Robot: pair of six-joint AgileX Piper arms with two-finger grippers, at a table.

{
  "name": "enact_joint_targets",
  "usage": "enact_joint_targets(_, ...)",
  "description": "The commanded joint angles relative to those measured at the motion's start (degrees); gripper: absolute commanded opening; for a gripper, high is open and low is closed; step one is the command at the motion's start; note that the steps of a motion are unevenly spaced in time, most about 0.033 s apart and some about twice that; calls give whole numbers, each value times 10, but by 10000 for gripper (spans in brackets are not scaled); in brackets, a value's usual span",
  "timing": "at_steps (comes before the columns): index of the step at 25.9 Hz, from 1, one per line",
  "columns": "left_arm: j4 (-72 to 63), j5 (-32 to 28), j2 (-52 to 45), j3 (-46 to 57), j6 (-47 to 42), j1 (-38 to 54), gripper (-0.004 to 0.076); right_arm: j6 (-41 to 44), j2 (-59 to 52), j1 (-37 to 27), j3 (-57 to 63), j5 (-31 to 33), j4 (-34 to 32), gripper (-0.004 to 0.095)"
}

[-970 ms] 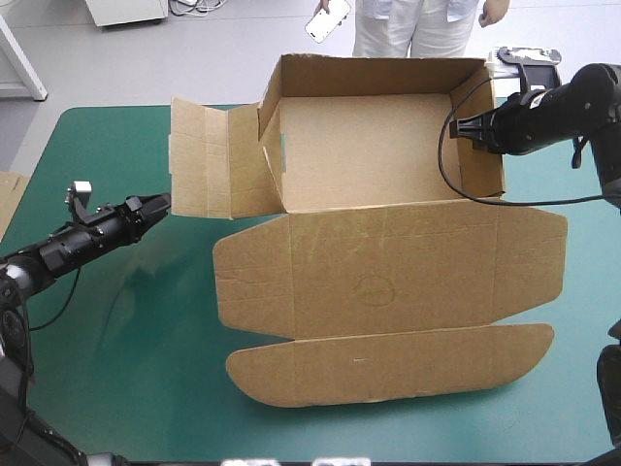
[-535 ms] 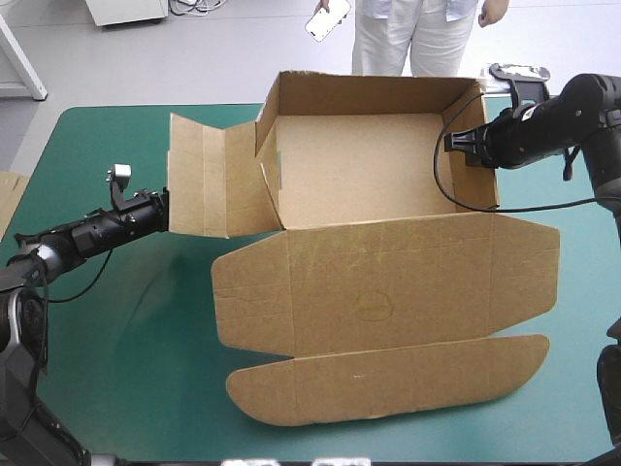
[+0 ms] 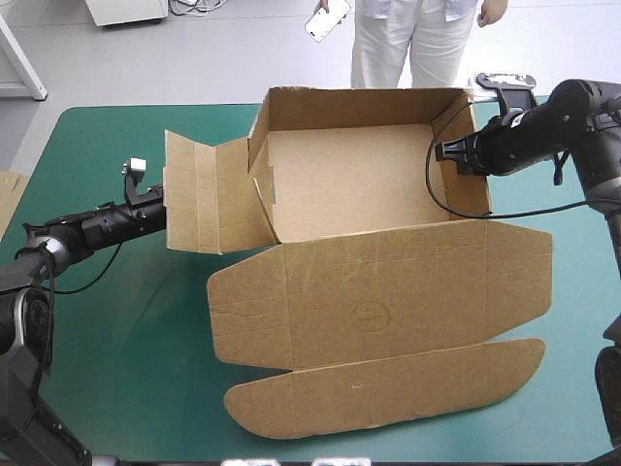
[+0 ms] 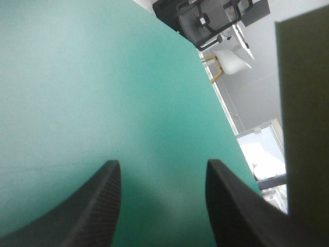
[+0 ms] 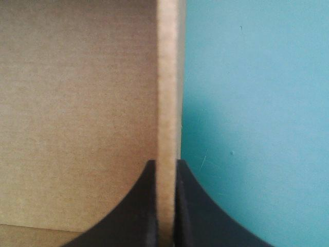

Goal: Fold the box

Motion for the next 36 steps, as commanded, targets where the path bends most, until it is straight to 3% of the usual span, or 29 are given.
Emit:
enact_joint_targets(1, -38, 80, -40, -15, -15, -3, 367, 1, -28, 2, -12, 4, 21, -19)
enact_joint_targets(12, -61, 80, -142, -15, -65, -3, 367, 8, -28, 3, -12, 3, 4, -18)
enact_joint_targets(36, -120, 80, -169, -21, -70, -64, 367, 13, -28, 3, -12, 2, -21, -19)
